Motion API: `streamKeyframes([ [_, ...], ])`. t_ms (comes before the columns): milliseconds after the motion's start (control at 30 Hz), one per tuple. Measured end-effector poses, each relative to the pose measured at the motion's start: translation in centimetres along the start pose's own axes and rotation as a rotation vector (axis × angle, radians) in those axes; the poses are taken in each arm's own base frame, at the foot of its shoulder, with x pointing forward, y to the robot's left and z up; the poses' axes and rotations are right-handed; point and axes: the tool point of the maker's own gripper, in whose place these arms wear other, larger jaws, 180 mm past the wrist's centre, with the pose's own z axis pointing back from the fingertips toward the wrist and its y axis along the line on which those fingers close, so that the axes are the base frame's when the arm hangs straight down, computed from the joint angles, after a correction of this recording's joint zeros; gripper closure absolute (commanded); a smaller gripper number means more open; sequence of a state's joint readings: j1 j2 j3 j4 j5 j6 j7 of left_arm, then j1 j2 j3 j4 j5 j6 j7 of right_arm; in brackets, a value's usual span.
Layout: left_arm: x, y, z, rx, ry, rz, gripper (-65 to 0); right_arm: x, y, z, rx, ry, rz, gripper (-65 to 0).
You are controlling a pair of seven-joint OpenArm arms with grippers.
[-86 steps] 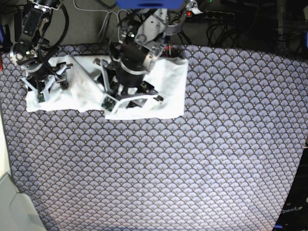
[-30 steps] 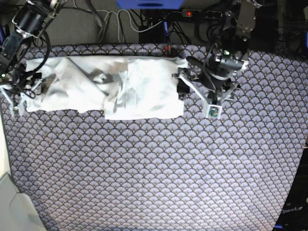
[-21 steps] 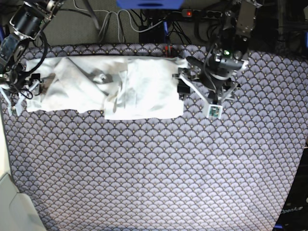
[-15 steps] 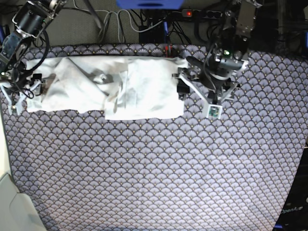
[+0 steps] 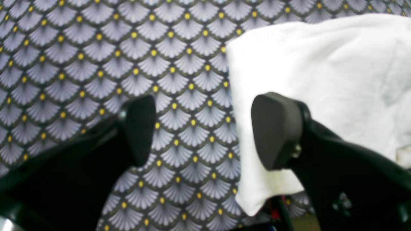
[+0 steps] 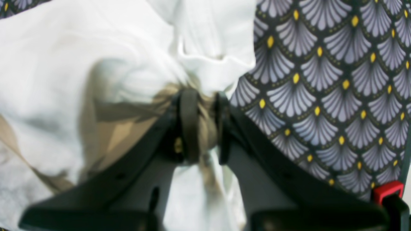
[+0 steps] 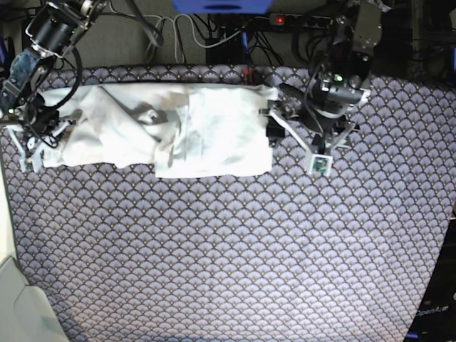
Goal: Fold the T-shirt properly
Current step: 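Release the right gripper and move it to the strip's other end, then grasp the strip's end with the right gripper and fold it toward the left gripper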
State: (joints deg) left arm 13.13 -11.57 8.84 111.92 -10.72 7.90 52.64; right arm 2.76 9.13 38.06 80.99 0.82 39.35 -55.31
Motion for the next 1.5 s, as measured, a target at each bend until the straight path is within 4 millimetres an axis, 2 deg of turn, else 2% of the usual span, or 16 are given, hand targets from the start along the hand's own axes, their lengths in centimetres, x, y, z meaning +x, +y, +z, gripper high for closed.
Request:
streamKeyframes([
  [200,0.1,0.0,0.0,-0.001,-0.001,0.0,-48.2,-0.2,-0.3,3.0,-0.088,0.03,0.066,-2.2],
  [333,0.1,0.0,0.0,-0.001,-0.002,0.0,-48.2,2.5,-0.6,5.8,-0.148,-0.058,0.115,-2.2],
  [400,0.1,0.0,0.0,-0.001,-0.001,0.001,-48.2,2.8,-0.4,6.7,-0.174,-0.058,0.136,-2.2],
  [533,0.0,0.0,0.0,-0.001,0.0,0.001,-48.2,3.3,0.9,8.2,-0.192,-0.076,0.187,-2.2],
  [633,-0.1,0.0,0.0,0.001,0.003,0.001,-48.2,3.7,3.3,9.3,-0.174,-0.118,0.227,-2.2],
  [767,-0.4,0.0,0.0,-0.001,0.01,0.001,-48.2,2.8,4.8,8.8,-0.138,-0.102,0.226,-2.2],
  [1000,-1.2,0.7,0.2,0.013,0.033,-0.013,-48.2,3.1,6.0,8.6,-0.117,-0.108,0.249,-2.2],
  [1200,-0.9,4.3,0.7,0.103,0.014,0.039,-48.2,3.9,9.3,8.1,-0.044,-0.129,0.292,-2.2],
  [1400,-0.6,6.3,1.1,0.15,0.003,0.067,-48.2,4.2,13.2,7.7,0.044,-0.151,0.284,-2.2],
  [1500,-0.6,6.3,1.1,0.152,0.003,0.066,-48.2,4.4,15.6,7.7,0.098,-0.16,0.293,-2.2],
])
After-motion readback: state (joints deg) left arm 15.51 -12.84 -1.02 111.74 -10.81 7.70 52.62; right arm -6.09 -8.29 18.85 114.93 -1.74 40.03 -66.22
